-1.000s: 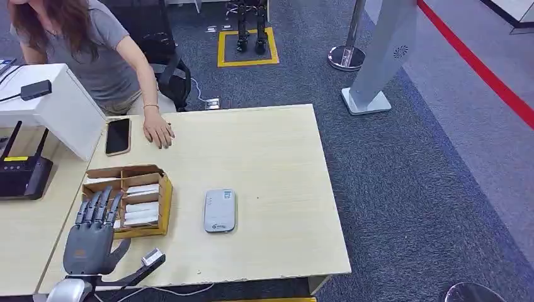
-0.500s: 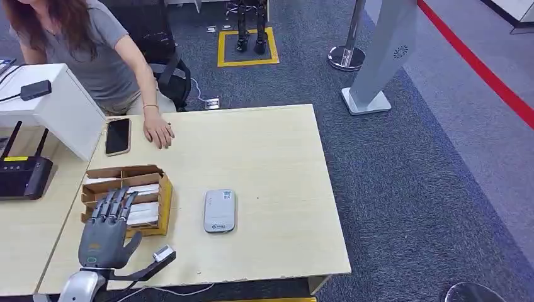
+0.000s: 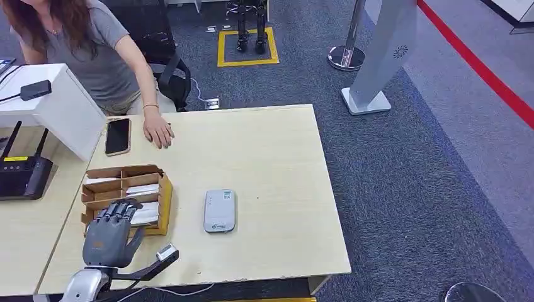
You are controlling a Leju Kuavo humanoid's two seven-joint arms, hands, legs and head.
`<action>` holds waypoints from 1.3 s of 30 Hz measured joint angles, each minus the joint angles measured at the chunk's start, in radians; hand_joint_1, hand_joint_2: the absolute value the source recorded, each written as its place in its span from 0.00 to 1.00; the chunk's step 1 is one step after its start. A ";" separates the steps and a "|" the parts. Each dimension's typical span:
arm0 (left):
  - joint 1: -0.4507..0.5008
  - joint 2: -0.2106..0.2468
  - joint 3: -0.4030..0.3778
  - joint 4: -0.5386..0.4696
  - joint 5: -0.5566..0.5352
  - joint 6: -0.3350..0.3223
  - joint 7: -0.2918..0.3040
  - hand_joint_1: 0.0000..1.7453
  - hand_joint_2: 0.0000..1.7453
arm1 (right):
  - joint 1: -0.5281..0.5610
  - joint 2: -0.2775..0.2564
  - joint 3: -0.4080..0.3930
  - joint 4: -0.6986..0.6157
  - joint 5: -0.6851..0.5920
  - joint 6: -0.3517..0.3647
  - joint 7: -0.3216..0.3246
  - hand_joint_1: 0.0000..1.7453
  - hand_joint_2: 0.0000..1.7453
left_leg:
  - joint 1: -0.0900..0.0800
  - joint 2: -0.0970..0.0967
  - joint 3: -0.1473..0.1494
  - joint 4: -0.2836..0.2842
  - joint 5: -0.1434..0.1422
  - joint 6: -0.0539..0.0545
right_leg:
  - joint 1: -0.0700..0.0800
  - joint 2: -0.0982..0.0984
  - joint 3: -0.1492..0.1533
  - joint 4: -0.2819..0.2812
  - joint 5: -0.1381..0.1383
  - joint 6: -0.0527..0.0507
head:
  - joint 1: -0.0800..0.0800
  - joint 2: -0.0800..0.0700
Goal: Pass the card to the sensor for recognition and then transmit it.
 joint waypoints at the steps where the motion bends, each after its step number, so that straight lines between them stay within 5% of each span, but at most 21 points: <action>1: 0.000 0.000 0.000 0.000 0.004 -0.006 0.003 0.52 1.00 | 0.000 0.000 -0.001 0.000 0.000 -0.005 -0.001 0.00 1.00 | 0.000 0.000 0.000 0.000 0.000 0.000 | 0.000 0.000 0.000 0.000 0.000 0.000 | 0.000 0.000; 2: 0.000 0.000 0.000 0.000 0.008 -0.011 0.009 0.79 1.00 | 0.000 0.000 -0.004 0.000 0.000 -0.007 -0.003 0.00 1.00 | 0.000 0.000 0.000 0.000 0.000 0.000 | 0.000 0.000 0.000 0.000 0.000 0.000 | 0.000 0.000; 5: 0.001 0.000 0.000 0.000 0.016 -0.028 0.017 1.00 1.00 | 0.001 0.000 -0.015 0.000 -0.002 -0.021 -0.009 0.00 1.00 | 0.000 0.000 0.000 0.000 0.000 0.000 | 0.000 0.000 0.000 0.000 0.000 0.000 | 0.000 0.000; 27: -0.007 -0.006 0.000 -0.009 0.084 -0.089 0.025 1.00 1.00 | 0.003 -0.009 -0.047 -0.001 0.021 -0.053 -0.013 0.00 1.00 | 0.000 0.000 0.000 0.000 0.000 0.000 | 0.000 0.000 0.000 0.000 0.000 0.000 | 0.000 0.000; 39: -0.112 -0.024 -0.057 -0.174 0.100 -0.025 -0.007 1.00 1.00 | 0.001 -0.009 -0.048 -0.001 0.043 -0.044 -0.026 0.00 1.00 | 0.000 0.000 0.000 0.001 0.000 0.000 | 0.000 0.000 0.000 0.000 0.001 0.000 | 0.000 0.000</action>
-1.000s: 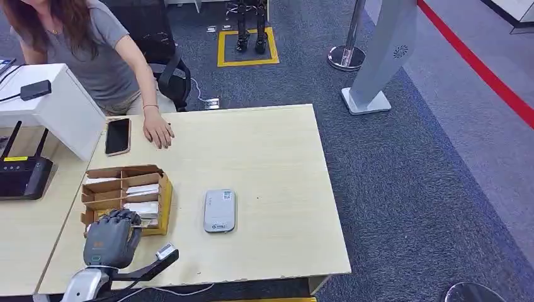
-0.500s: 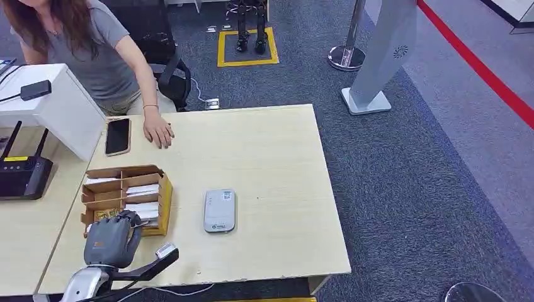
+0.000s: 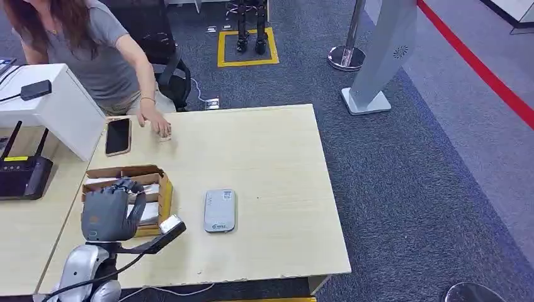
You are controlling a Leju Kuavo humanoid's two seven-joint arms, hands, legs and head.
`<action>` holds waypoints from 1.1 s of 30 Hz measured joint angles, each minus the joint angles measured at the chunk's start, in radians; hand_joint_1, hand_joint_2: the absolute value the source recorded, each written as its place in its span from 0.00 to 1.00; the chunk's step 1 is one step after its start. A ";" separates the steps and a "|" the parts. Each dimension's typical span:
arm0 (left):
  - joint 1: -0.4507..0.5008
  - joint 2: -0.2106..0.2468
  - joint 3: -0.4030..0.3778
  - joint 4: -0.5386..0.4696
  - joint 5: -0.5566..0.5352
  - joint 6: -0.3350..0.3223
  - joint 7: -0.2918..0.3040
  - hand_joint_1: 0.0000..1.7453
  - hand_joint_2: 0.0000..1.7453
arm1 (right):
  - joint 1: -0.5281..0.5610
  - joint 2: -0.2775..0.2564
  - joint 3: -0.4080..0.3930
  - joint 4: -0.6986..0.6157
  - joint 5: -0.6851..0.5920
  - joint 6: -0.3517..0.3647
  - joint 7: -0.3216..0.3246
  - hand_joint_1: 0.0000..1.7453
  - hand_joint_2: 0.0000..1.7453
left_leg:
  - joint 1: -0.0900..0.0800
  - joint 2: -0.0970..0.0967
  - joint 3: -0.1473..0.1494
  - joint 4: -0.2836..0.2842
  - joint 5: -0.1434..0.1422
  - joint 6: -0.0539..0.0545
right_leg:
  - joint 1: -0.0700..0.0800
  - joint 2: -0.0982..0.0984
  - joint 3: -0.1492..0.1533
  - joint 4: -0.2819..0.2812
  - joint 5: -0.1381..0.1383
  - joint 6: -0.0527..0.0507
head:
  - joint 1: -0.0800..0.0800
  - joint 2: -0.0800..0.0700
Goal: Pass the card to the sensor for recognition and then transmit it.
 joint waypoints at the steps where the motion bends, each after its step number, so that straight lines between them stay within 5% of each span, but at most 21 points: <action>1: -0.011 0.000 -0.004 -0.011 0.003 0.007 -0.003 1.00 1.00 | -0.001 0.000 0.000 0.000 0.002 0.002 -0.002 0.00 1.00 | 0.000 0.000 0.000 0.000 0.000 0.000 | 0.000 0.000 0.000 0.000 0.000 0.000 | 0.000 0.000; 19: -0.046 0.000 -0.013 -0.060 0.034 0.036 -0.018 1.00 1.00 | -0.005 0.000 0.000 0.000 0.014 0.009 -0.002 0.00 1.00 | 0.000 0.000 0.000 0.000 0.000 0.000 | 0.000 0.000 0.000 0.000 0.000 0.000 | 0.000 0.000; 24: -0.171 -0.002 -0.017 -0.081 0.041 0.012 0.020 1.00 1.00 | -0.020 0.005 0.006 -0.006 0.059 0.035 -0.001 0.00 1.00 | 0.000 -0.001 -0.001 0.000 0.002 0.001 | 0.000 -0.001 0.000 0.000 0.001 0.000 | 0.000 0.000; 27: -0.316 0.001 -0.018 0.014 -0.034 -0.037 0.049 1.00 1.00 | -0.049 0.013 0.021 -0.016 0.096 0.070 0.020 0.00 1.00 | 0.000 0.000 -0.001 0.000 0.004 -0.001 | 0.000 0.000 -0.001 0.001 0.005 -0.002 | 0.000 0.000; 33: -0.544 0.010 -0.049 0.331 -0.184 -0.025 0.044 1.00 1.00 | -0.089 0.024 0.055 -0.023 0.137 0.106 0.036 0.00 1.00 | 0.000 0.001 -0.002 0.001 0.008 -0.001 | 0.000 0.001 -0.004 0.002 0.008 -0.003 | 0.000 0.000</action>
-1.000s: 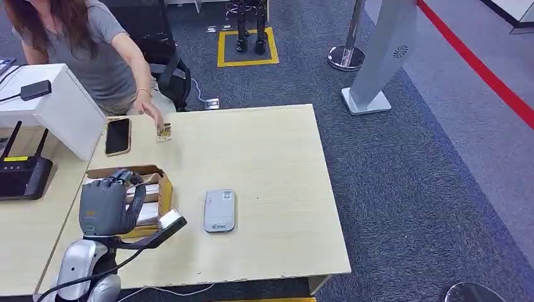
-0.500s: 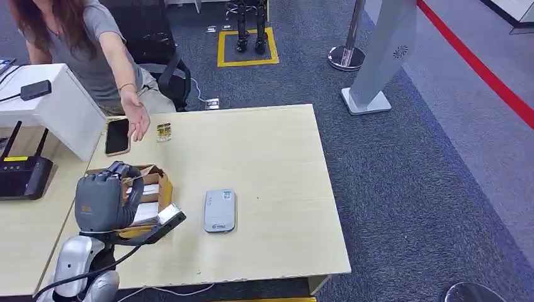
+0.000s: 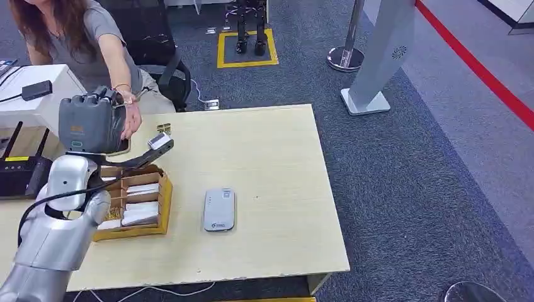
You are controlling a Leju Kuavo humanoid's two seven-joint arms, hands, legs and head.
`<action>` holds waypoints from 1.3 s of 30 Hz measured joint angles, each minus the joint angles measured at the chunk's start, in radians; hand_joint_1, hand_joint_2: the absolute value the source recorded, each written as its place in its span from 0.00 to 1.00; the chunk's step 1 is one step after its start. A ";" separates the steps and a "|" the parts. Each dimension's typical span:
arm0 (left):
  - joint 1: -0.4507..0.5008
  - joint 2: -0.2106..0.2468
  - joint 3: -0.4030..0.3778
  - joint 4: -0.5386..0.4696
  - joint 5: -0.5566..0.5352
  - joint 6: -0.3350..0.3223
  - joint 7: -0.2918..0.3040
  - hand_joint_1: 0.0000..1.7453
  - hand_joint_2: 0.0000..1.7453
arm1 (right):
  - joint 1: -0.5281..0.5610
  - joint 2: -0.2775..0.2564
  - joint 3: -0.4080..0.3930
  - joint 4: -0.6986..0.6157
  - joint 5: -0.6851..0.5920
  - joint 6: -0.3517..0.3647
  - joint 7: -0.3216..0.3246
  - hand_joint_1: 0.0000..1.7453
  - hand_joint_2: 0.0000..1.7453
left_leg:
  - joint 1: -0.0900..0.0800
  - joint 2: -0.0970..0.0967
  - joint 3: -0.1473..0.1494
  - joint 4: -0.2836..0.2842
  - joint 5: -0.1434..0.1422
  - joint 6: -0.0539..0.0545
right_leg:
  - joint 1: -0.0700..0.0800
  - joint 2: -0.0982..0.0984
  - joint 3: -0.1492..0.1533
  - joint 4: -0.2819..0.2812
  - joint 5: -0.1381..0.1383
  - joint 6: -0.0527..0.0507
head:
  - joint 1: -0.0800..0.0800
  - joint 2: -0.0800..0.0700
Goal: Pass the card to the sensor for recognition and then transmit it.
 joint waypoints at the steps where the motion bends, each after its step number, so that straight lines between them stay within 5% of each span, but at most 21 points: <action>1: -0.024 0.000 -0.010 0.044 -0.014 0.001 -0.005 1.00 1.00 | -0.003 0.001 0.003 0.000 0.001 0.005 0.001 0.00 1.00 | 0.000 0.000 0.000 0.000 0.000 0.000 | 0.000 0.000 0.000 0.000 0.000 0.000 | 0.000 0.000; 8: -0.111 -0.001 -0.045 0.213 -0.035 0.013 -0.005 1.00 1.00 | -0.006 0.005 0.021 0.000 0.003 0.011 0.002 0.00 1.00 | 0.000 0.000 -0.003 0.000 0.000 0.000 | 0.000 0.000 -0.002 0.000 0.000 0.000 | 0.000 0.000; 16: -0.146 -0.002 -0.057 0.266 -0.036 0.015 -0.007 1.00 1.00 | -0.007 0.006 0.024 0.000 0.014 0.011 0.002 0.00 1.00 | 0.000 0.000 -0.004 0.000 0.000 0.000 | 0.000 0.000 -0.003 0.000 0.000 0.000 | 0.000 0.000; 18: -0.150 -0.002 -0.061 0.270 -0.039 0.015 -0.007 0.00 1.00 | -0.007 0.006 0.024 0.000 0.015 0.011 0.002 0.00 1.00 | 0.000 0.000 -0.004 0.000 0.000 0.000 | 0.000 0.000 -0.003 0.000 0.000 0.000 | 0.000 0.000; 29: -0.151 0.001 -0.063 0.260 -0.047 0.045 0.005 0.00 1.00 | -0.007 0.006 0.024 0.000 0.019 0.010 -0.003 0.00 1.00 | 0.000 0.000 -0.004 0.000 0.000 0.000 | 0.000 0.000 -0.003 0.000 0.000 0.000 | 0.000 0.000; 39: -0.112 0.049 -0.051 0.131 0.096 0.108 -0.047 0.00 1.00 | 0.003 0.006 0.020 0.000 0.012 0.005 -0.004 0.00 1.00 | 0.000 0.000 -0.005 0.000 0.000 0.000 | 0.000 0.000 -0.003 0.000 0.000 0.000 | 0.000 0.000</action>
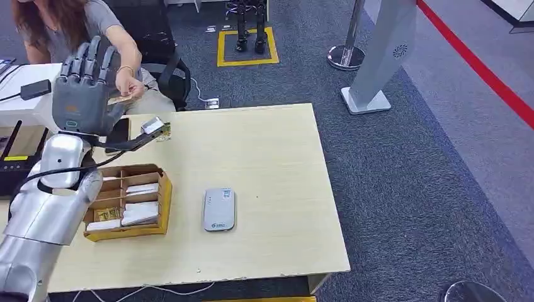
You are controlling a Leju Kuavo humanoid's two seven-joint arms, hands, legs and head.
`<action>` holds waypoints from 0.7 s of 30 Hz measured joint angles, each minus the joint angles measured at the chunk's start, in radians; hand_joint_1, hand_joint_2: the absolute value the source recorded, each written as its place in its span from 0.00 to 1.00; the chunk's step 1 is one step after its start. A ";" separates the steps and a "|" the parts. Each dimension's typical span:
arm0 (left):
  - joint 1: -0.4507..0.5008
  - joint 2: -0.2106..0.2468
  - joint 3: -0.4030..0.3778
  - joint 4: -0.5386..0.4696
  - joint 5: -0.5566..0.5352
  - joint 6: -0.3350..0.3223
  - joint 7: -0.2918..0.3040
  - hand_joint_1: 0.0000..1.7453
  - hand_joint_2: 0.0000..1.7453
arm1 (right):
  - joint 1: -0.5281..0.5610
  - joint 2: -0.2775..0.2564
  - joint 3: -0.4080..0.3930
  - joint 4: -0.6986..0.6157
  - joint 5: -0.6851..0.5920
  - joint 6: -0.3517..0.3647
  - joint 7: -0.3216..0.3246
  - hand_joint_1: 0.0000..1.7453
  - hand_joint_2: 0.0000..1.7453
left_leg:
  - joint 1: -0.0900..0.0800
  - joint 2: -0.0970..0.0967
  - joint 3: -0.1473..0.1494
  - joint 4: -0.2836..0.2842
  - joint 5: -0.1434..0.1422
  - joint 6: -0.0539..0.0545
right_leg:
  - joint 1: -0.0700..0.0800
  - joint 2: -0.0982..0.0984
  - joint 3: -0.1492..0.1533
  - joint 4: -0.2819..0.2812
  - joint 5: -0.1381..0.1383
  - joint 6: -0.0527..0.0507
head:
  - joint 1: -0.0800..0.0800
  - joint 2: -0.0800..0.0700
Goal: Pass the card to the sensor for recognition and then transmit it.
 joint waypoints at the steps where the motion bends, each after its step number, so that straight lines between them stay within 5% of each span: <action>1: 0.014 0.003 0.009 -0.020 0.052 0.009 -0.019 0.00 1.00 | 0.002 0.000 -0.002 0.000 -0.002 -0.002 0.000 0.00 1.00 | 0.000 0.000 0.000 0.000 0.000 0.000 | 0.000 0.000 0.000 0.000 0.000 0.000 | 0.000 0.000; 5: 0.099 0.020 0.072 -0.135 0.376 -0.014 -0.135 0.00 1.00 | 0.018 0.000 -0.012 0.000 -0.019 -0.017 -0.005 0.00 1.00 | 0.000 0.000 0.000 0.000 0.000 0.000 | 0.000 0.000 -0.001 0.000 0.000 0.000 | 0.000 0.000; 10: 0.260 0.020 0.214 -0.286 1.036 -0.241 -0.305 0.00 1.00 | 0.043 -0.005 -0.042 0.001 -0.051 -0.037 -0.018 0.00 1.00 | 0.000 0.002 -0.001 -0.001 0.000 0.000 | 0.000 0.002 -0.001 0.000 -0.001 0.000 | 0.000 0.000; 13: 0.351 0.027 0.302 -0.333 1.212 -0.323 -0.350 0.00 1.00 | 0.059 -0.008 -0.057 0.001 -0.054 -0.042 -0.023 0.00 1.00 | 0.000 0.002 -0.002 -0.001 0.000 0.000 | 0.000 0.001 -0.002 0.000 -0.001 0.000 | 0.000 0.000; 21: 0.524 0.034 0.466 -0.368 1.562 -0.559 -0.338 0.00 1.00 | 0.081 -0.016 -0.106 0.002 -0.097 -0.058 -0.023 0.00 1.00 | 0.000 0.002 -0.002 -0.001 0.000 0.000 | 0.000 0.001 -0.002 0.000 -0.001 0.000 | 0.000 0.000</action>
